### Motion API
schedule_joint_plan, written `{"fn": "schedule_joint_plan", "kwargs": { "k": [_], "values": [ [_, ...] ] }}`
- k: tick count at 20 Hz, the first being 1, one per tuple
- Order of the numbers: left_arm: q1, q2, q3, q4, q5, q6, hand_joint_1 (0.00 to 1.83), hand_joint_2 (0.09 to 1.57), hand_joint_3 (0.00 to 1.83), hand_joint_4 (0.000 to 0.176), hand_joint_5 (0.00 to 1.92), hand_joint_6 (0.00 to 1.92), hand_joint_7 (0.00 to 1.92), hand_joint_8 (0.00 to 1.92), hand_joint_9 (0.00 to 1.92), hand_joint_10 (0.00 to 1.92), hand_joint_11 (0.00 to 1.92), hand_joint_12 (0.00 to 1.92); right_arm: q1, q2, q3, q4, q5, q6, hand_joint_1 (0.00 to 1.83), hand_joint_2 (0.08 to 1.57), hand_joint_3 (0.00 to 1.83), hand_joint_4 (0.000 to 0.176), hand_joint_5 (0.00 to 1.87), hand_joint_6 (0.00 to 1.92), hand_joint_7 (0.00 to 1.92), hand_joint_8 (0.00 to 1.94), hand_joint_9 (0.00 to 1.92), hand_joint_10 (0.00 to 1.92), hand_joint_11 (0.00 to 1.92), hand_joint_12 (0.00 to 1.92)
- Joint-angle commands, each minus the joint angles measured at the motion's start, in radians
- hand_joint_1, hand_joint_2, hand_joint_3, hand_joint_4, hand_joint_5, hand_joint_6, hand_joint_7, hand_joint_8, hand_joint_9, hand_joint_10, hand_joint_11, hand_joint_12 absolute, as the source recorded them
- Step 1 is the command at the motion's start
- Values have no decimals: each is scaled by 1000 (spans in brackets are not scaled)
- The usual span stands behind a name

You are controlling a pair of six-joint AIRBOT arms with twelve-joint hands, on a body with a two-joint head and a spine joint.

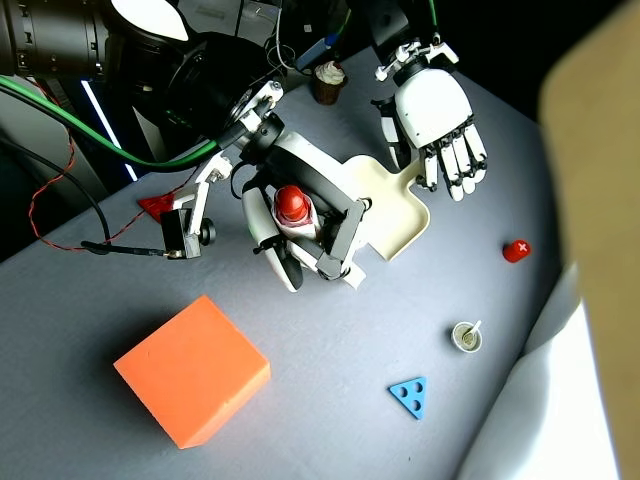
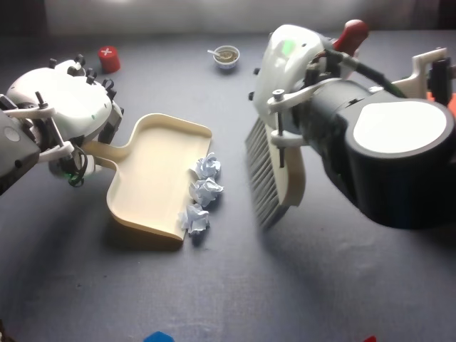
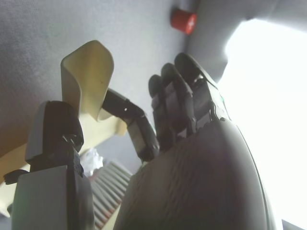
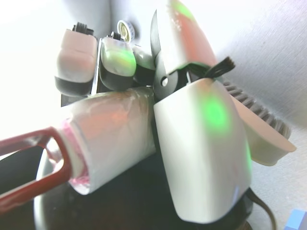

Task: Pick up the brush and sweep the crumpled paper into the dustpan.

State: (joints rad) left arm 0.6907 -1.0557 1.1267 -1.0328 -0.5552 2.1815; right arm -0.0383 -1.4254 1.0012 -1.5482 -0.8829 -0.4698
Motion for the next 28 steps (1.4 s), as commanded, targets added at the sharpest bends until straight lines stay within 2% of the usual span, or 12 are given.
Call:
{"fn": "schedule_joint_plan", "kwargs": {
  "k": [1, 4, 6, 8, 9, 17, 18, 19, 20, 24, 26, 28],
  "values": [
    [-1, -1, 1, 38, -82, 8, 948, 1219, 1, 119, 776, 1296, 360, 1, 310, 2, 1, 757, -9, -6, 7, -101, -4, -12, 1464, 1236, 0, 0, 903, 1921, 1064, 1941, 1275, 1921, 1381, 1921],
    [3, -6, 0, 40, -83, 8, 928, 1230, 0, 139, 754, 1327, 340, 4, 287, 7, 0, 723, -32, -48, 39, -124, 12, 16, 1456, 1220, 0, 0, 882, 1921, 1069, 1941, 1266, 1921, 1364, 1921],
    [5, -9, 0, 42, -83, 8, 961, 1221, 0, 94, 778, 1294, 328, 1, 278, 3, 0, 722, -40, -83, 63, -165, 25, 36, 1465, 1212, 0, 0, 893, 1921, 1080, 1941, 1279, 1921, 1382, 1921],
    [7, -10, 0, 42, -83, 8, 923, 1236, 2, 137, 745, 1340, 321, 2, 276, 0, 0, 696, -40, -111, 87, -204, 32, 73, 1467, 1218, 0, 0, 910, 1921, 1064, 1941, 1267, 1921, 1372, 1921],
    [7, -10, 0, 42, -83, 8, 946, 1229, 0, 108, 763, 1315, 327, 3, 281, 1, 0, 702, -37, -130, 103, -225, 39, 99, 1468, 1219, 0, 0, 902, 1921, 1046, 1941, 1250, 1921, 1361, 1921],
    [3, -16, 5, 45, -80, 8, 920, 1221, 2, 167, 766, 1307, 342, 1, 278, 5, 0, 700, -30, -150, 133, -446, 49, 392, 1443, 1212, 0, 0, 898, 1921, 1067, 1941, 1256, 1921, 1361, 1921],
    [0, -18, 7, 48, -76, 8, 1004, 1188, 0, 57, 835, 1208, 378, 4, 315, 7, 0, 762, -35, -144, 127, -472, 41, 411, 1459, 1214, 0, 0, 876, 1921, 1049, 1941, 1246, 1921, 1351, 1921],
    [-2, -19, 9, 50, -73, 8, 1004, 1188, 0, 57, 835, 1208, 378, 4, 315, 7, 0, 762, -39, -139, 122, -480, 40, 415, 1459, 1214, 0, 0, 876, 1921, 1049, 1941, 1246, 1921, 1351, 1921],
    [-4, -20, 10, 52, -71, 8, 952, 1213, 3, 120, 786, 1281, 342, 2, 285, 3, 0, 737, -48, -127, 115, -487, 39, 413, 1461, 1214, 0, 0, 889, 1921, 1053, 1941, 1261, 1921, 1374, 1921],
    [-7, -19, 11, 52, -73, 8, 989, 1204, 0, 66, 808, 1250, 347, 3, 291, 5, 0, 730, -59, -67, 86, -506, 38, 376, 1456, 1214, 0, 0, 876, 1921, 1076, 1941, 1267, 1921, 1381, 1921],
    [-7, -17, 10, 52, -73, 8, 931, 1230, 2, 132, 756, 1325, 320, 8, 266, 9, 0, 704, -55, -50, 83, -509, 38, 354, 1463, 1212, 0, 0, 892, 1921, 1043, 1941, 1246, 1921, 1363, 1921],
    [-6, -17, 10, 54, -72, 8, 982, 1208, 0, 74, 804, 1256, 325, 3, 275, 5, 0, 705, -44, -38, 79, -479, 38, 318, 1462, 1221, 1, 0, 892, 1921, 1053, 1941, 1255, 1921, 1363, 1921]
  ]
}}
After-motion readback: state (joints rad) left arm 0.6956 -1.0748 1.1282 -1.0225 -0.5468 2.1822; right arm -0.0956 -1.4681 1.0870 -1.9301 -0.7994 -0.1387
